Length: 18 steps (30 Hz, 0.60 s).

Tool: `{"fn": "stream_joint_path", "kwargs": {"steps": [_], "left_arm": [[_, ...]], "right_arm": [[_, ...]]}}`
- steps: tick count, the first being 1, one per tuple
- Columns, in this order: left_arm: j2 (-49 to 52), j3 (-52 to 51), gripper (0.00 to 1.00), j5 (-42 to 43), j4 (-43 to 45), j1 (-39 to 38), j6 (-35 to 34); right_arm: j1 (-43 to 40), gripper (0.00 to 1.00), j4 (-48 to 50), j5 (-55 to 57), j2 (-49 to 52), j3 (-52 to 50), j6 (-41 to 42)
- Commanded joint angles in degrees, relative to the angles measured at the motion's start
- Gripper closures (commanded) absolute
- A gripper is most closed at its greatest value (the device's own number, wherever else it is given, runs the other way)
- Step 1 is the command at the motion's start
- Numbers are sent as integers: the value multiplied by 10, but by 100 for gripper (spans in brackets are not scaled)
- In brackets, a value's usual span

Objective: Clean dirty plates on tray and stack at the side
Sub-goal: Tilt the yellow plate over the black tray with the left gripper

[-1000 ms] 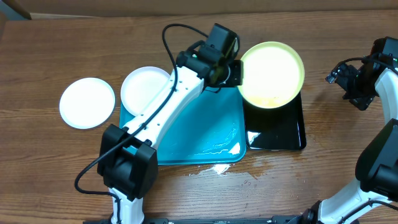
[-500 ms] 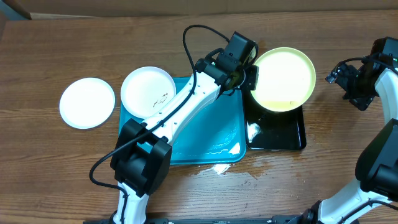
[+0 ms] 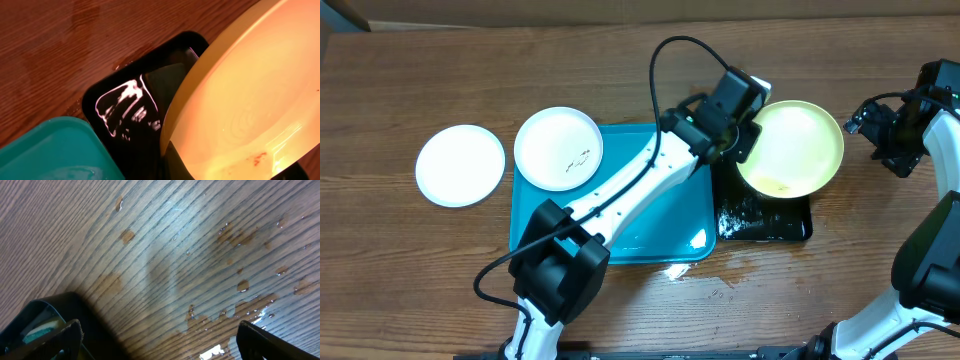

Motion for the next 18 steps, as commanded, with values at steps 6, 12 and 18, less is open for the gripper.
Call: {"fn": "stream_joint_path", "kwargs": {"steps": [6,12,18], "left_arm": [[-2,16,96,-184,8,-46,22],[-17,16,96,-314,10,-79,22],[-42,16,96,-422,12,-109,23]], "right_arm": [[0,0,2,-1,-19,8,2],[0,0,2,-1,-19,8,2],[0,0,2,-1,-19,8,2]]}}
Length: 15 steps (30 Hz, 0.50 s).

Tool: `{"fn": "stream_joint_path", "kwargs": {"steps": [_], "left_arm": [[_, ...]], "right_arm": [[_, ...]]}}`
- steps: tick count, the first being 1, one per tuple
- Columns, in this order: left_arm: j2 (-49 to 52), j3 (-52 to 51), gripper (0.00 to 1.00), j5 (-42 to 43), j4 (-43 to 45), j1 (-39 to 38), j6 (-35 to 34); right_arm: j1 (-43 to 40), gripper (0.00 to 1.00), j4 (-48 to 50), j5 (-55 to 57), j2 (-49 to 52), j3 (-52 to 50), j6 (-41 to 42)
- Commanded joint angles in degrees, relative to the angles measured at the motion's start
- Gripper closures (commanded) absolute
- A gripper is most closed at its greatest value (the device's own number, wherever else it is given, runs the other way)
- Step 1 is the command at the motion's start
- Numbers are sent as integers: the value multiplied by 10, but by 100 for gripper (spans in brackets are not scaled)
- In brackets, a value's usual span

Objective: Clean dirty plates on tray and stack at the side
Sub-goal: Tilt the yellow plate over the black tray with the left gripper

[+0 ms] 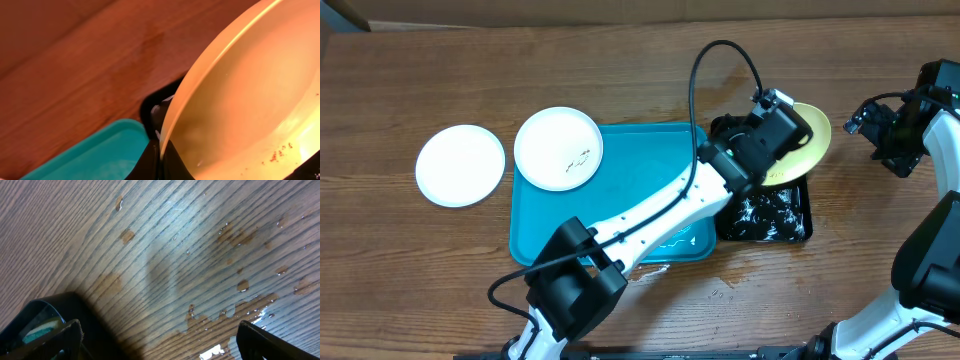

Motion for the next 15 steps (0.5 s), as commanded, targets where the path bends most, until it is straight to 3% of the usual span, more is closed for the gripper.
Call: {"fn": "stream_joint_path", "kwargs": {"steps": [1,15], "left_arm": [[-46,16,96,-113,6,-17,11],[-78,16,96,-278,6,-65,26]], "right_arm": [[0,0,2,0,-19,8,2],[0,0,2,0,-19,8,3]]}}
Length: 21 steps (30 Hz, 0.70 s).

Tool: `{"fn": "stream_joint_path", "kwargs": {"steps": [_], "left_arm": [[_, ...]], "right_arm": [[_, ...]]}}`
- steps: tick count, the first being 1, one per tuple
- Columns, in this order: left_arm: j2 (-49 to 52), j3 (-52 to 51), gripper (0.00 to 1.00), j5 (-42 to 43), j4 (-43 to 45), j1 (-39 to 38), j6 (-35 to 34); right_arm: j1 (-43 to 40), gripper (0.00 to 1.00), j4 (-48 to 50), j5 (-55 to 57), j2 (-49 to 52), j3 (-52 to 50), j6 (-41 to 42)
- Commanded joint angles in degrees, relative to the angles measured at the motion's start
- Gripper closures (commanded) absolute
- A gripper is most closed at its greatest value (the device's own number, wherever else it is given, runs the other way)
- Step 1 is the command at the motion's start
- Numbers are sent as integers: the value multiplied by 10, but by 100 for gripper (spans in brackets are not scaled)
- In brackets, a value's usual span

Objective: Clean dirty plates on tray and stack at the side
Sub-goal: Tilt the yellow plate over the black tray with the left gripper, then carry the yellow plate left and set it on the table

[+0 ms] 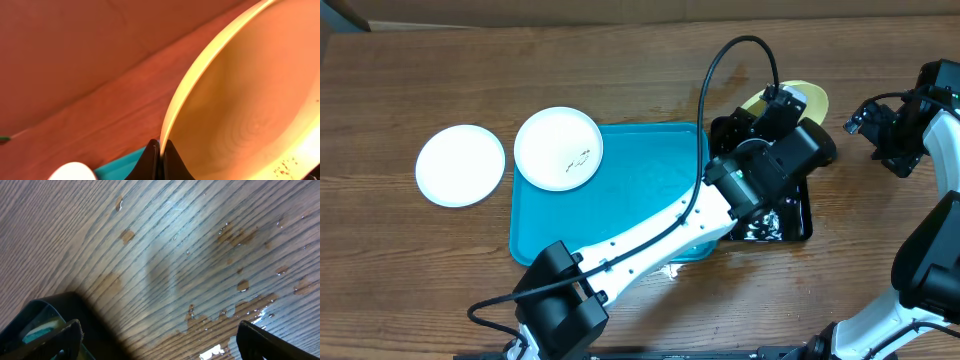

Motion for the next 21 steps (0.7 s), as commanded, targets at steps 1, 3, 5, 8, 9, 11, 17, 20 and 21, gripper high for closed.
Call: {"fn": "stream_joint_path", "kwargs": {"steps": [1,3,5,8,9,11,17,20,21], "left_arm": [[-25,16,96,-90,6,-17,4],[-28,16,96,-109,5,-23,4],[-31,16,96,-121,5,-33,4],[-36,16,96,-137,2,-51,4],[-37,16,96,-151,2,-59,4],[-37,16,96,-170,8,-69,4],[-39,16,96,-212,-3,-73,4],[-39,16,96,-217,-3,-73,3],[-39,16,96,-214,1,-73,3]], "right_arm": [[0,0,2,-1,-19,8,2],[0,0,2,-1,-19,8,2],[0,0,2,-1,-19,8,2],[0,0,2,-1,-19,8,2],[0,0,2,-1,-19,8,2],[0,0,2,-1,-19,8,2],[0,0,2,-1,-19,8,2],[0,0,2,-1,-19,8,2],[0,0,2,-1,-19,8,2]]}}
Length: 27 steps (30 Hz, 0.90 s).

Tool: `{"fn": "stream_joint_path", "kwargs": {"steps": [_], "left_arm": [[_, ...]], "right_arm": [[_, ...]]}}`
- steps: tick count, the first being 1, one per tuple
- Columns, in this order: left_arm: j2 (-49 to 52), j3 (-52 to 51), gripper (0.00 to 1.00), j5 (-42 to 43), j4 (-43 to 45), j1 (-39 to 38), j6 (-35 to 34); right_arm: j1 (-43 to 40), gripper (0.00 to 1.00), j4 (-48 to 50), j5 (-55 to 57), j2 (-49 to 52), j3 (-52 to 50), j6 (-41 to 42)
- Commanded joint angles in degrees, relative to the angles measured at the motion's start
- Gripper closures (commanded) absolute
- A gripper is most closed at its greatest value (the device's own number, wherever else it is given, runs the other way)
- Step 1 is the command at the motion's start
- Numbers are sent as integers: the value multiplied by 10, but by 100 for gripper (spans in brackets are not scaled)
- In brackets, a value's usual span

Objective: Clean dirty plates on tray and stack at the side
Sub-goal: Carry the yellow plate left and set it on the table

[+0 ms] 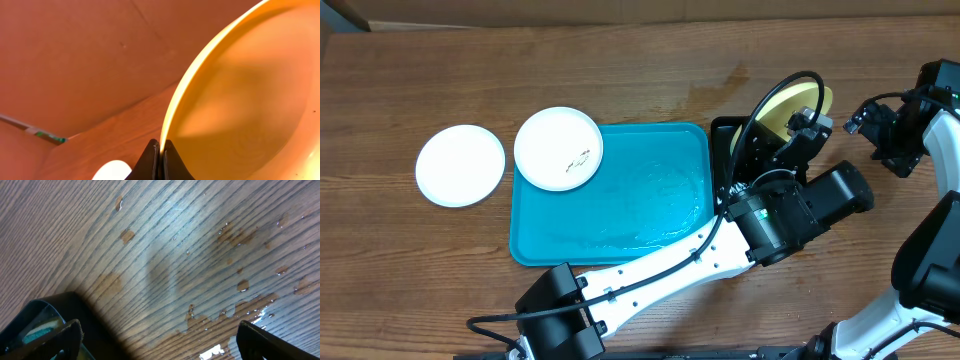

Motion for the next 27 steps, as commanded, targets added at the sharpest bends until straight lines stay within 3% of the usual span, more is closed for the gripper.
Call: {"fn": "stream_joint_path", "kwargs": {"steps": [1,10,20,27], "left_arm": [[-21,16,96,-34,5,3,0],[-24,16,96,0,-12,-2,-35],[-52,16,96,313,-54,116,-57],[-86,16,96,560,-131,295,-105]], "right_arm": [[0,0,2,0,-19,8,2],[0,0,2,0,-19,8,2],[0,0,2,0,-19,8,2],[0,0,2,0,-19,8,2]]}}
